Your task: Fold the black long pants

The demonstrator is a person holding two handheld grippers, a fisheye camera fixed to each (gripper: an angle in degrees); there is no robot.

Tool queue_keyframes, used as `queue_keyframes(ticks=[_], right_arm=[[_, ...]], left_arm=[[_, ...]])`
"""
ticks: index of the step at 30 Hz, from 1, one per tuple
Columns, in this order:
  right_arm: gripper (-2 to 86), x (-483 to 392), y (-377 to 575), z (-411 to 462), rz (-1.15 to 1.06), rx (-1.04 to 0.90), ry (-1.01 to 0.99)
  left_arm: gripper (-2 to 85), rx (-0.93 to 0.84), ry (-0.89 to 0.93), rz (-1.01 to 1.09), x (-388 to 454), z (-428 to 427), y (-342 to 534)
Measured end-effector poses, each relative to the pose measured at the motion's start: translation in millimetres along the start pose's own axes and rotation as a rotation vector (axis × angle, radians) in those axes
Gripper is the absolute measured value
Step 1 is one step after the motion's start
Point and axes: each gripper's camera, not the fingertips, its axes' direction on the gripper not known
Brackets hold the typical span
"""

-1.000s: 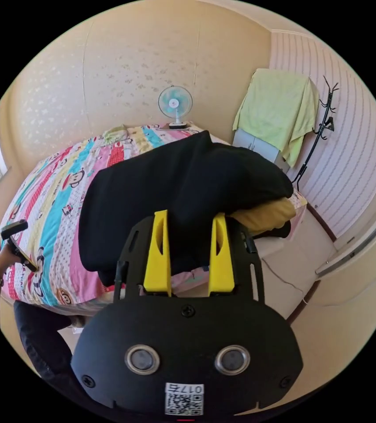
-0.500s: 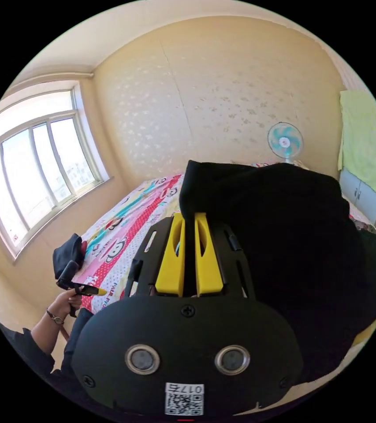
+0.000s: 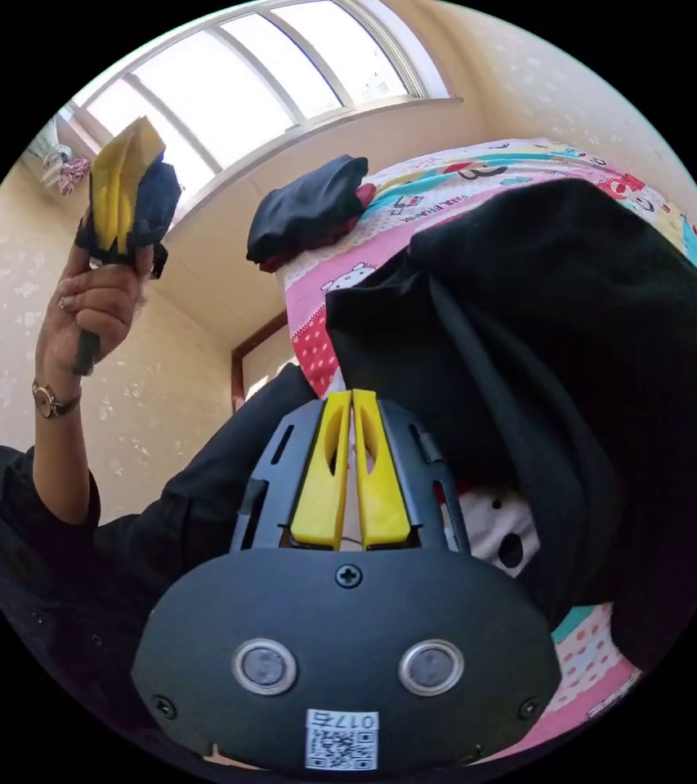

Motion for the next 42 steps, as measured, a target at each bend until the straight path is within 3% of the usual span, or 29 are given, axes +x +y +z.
queue_keyframes(ticks=[4, 7, 11, 15, 17, 19, 21, 25, 29, 33, 36, 37, 42], right_arm=[[1.3, 15.9, 67.8, -38.9, 0.071, -0.02, 0.15], [0.9, 44.3, 124.6, -72.0, 0.197, -0.021, 0.227], [1.4, 83.3, 201.9, -113.5, 0.387, 0.067, 0.102], [2.1, 96.9, 242.7, -134.5, 0.478, 0.124, 0.089], [2.5, 102.4, 253.5, -139.1, 0.502, 0.137, 0.096], [2.9, 108.0, 254.9, -139.5, 0.512, 0.138, 0.106], [3.5, 114.9, 251.9, -140.3, 0.521, 0.142, 0.123], [4.4, 129.9, 236.8, -151.7, 0.52, 0.22, 0.217], [4.1, 151.0, 222.9, -165.2, 0.561, 0.313, 0.492], [3.2, 178.3, 215.0, -142.2, 0.589, 0.334, 0.737], [2.3, 176.4, 242.5, -94.5, 0.425, 0.588, 0.873], [1.9, 172.2, 249.9, -83.0, 0.392, 0.652, 0.921], [0.8, 184.3, 237.2, -70.4, 0.38, 0.613, 0.956]], left_arm=[[4.6, -0.097, 0.065, -0.036, -23.8, 49.0, 0.7], [9.6, -0.219, -0.041, -0.027, -28.5, 110.5, -0.9], [16.5, -0.309, -0.246, 0.066, -25.8, 199.3, -10.4], [16.1, -0.329, -0.406, 0.091, -61.0, 253.9, -11.5], [13.2, -0.607, -0.563, 0.008, -118.8, 310.7, 10.4], [10.1, -0.627, -0.65, 0.047, -137.4, 325.2, 36.0], [6.7, -0.513, -0.623, 0.025, -141.0, 308.9, 54.6], [4.8, -0.405, -0.317, -0.139, -170.5, 249.4, 90.3], [5.2, -0.608, -0.508, -0.031, -145.0, 245.8, 125.8], [6.6, -0.662, -0.603, -0.003, -116.5, 258.9, 134.3], [10.6, -0.673, -0.645, 0.072, -89.0, 290.6, 127.9], [11.1, -0.689, -0.636, 0.124, -79.0, 314.1, 125.4], [11.5, -0.88, -0.601, 0.315, -91.3, 460.1, 124.9]])
